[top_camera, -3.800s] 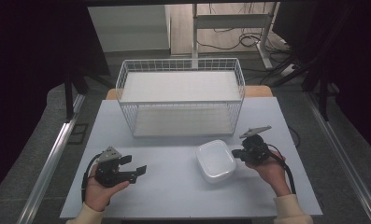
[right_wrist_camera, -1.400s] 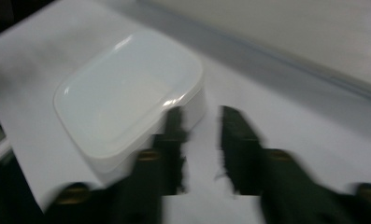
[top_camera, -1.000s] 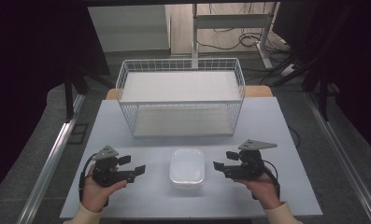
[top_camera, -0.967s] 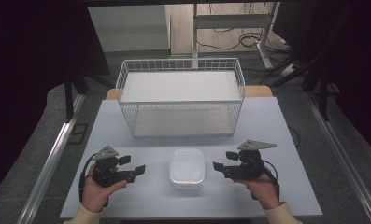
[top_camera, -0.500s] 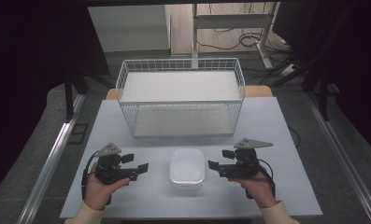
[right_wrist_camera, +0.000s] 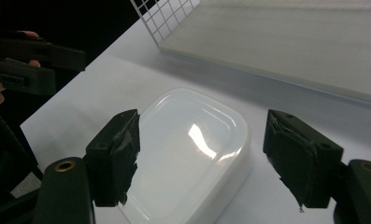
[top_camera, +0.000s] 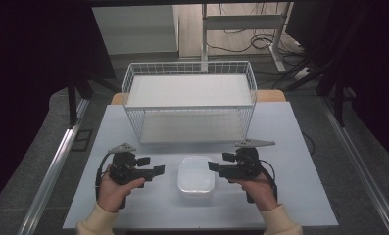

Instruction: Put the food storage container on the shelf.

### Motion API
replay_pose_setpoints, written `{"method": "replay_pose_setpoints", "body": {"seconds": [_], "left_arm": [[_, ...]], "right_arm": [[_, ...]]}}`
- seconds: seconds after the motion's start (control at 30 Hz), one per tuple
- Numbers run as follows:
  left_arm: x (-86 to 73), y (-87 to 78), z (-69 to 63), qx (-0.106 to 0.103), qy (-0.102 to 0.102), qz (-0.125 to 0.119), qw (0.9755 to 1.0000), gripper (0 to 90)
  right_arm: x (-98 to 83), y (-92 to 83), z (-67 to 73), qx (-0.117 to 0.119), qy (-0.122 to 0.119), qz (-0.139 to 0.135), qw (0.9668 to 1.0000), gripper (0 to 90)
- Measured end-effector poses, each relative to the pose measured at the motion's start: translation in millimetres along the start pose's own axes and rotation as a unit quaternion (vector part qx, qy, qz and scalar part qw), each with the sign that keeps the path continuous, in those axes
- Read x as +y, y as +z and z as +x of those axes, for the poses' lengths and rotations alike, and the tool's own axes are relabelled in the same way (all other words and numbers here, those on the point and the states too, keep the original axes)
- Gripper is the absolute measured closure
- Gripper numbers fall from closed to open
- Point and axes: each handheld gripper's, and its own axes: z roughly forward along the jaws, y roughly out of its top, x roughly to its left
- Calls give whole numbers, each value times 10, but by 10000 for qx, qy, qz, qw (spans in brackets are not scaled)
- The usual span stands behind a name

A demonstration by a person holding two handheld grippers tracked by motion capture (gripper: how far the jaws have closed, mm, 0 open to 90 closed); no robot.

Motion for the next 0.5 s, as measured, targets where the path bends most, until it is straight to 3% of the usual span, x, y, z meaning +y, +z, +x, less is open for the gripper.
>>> {"method": "replay_pose_setpoints", "body": {"seconds": [0.13,0.3,0.5], "left_arm": [[-44,101,24,-245,-168,82,9995,239],[-103,167,58,-283,-293,174,9990,240],[-132,267,62,-481,-382,251,9978,249]], "right_arm": [[-106,89,-13,26,47,159,9999,274],[-192,136,-40,49,127,292,9995,280],[-261,175,-73,83,306,381,9988,289]]}}
